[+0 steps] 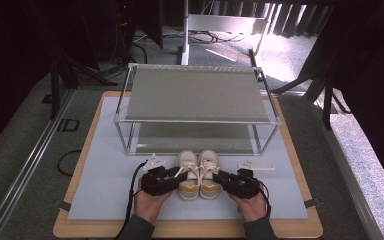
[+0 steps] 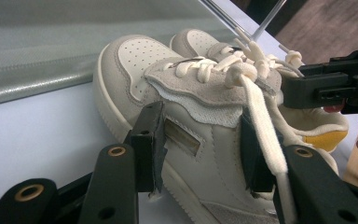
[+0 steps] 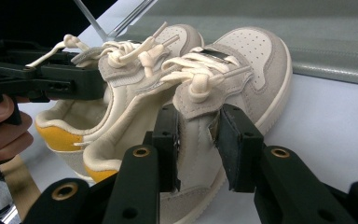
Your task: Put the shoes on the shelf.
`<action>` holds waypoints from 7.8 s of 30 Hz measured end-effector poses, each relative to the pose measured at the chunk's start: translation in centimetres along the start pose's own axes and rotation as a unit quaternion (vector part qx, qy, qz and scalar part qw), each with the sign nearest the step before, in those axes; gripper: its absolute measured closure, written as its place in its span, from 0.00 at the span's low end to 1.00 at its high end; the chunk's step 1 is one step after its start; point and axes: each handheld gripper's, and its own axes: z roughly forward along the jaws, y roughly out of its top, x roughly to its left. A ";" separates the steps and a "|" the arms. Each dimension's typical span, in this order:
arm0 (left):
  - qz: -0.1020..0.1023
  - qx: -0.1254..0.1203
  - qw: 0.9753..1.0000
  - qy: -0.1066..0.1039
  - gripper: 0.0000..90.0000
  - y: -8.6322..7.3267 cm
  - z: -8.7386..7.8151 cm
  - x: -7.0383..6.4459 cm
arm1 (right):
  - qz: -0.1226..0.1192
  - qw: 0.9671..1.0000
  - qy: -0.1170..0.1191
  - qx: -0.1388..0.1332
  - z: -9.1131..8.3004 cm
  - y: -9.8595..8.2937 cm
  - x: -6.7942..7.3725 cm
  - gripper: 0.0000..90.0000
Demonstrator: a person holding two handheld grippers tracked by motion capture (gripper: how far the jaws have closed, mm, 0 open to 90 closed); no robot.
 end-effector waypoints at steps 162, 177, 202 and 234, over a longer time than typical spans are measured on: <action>-0.074 -0.141 0.982 0.104 0.40 4.4 6.9 6.0 | 0.069 0.992 -0.038 -0.095 6.7 6.1 -7.0 0.55; 0.050 -0.080 0.992 0.082 0.29 2.6 5.3 2.9 | -0.019 0.995 -0.038 -0.086 5.4 3.6 -3.6 0.46; 0.032 -0.029 0.996 0.074 0.33 4.2 7.6 4.2 | -0.018 0.995 -0.051 -0.079 6.9 4.3 -4.4 0.46; 0.034 -0.035 0.996 0.079 0.32 3.3 5.2 3.3 | -0.033 0.994 -0.080 -0.063 5.5 4.2 -4.3 0.48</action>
